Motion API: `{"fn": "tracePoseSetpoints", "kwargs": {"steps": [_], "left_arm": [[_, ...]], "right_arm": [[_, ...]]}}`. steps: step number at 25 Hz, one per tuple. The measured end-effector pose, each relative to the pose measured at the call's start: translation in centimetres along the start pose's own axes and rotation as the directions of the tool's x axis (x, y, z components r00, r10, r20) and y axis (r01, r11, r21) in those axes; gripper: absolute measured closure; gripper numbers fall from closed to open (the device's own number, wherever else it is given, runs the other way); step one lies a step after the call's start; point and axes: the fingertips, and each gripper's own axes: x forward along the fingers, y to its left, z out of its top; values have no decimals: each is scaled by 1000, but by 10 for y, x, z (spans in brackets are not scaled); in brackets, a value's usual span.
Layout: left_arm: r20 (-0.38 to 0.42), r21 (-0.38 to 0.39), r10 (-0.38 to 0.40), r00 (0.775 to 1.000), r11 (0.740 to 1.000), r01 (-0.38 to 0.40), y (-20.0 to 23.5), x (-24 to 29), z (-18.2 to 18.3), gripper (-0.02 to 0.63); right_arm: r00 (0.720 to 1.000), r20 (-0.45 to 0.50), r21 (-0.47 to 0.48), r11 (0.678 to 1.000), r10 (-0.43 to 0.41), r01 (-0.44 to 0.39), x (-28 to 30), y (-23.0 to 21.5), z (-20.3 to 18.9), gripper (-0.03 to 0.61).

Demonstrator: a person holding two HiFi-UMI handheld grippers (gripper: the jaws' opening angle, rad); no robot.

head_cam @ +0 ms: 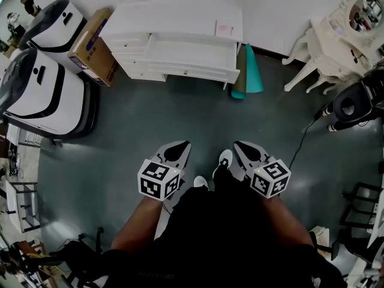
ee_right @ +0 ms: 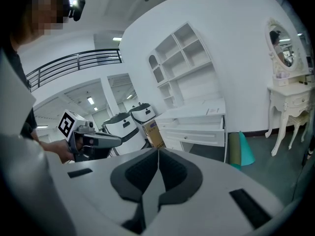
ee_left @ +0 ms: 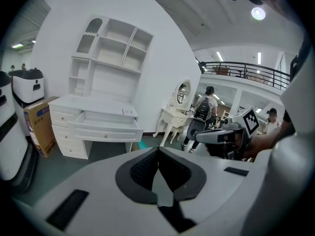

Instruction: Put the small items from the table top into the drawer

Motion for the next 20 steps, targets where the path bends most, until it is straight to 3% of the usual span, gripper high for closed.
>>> {"fn": "tracePoseSetpoints", "kwargs": {"steps": [14, 20], "left_arm": [[-22, -33, 50, 998, 998, -51, 37, 16, 8, 603], [-33, -11, 47, 998, 999, -47, 58, 51, 40, 603]], "right_arm": [[999, 12, 14, 999, 46, -47, 51, -20, 25, 549], [999, 27, 47, 999, 24, -25, 75, -62, 47, 549]]}}
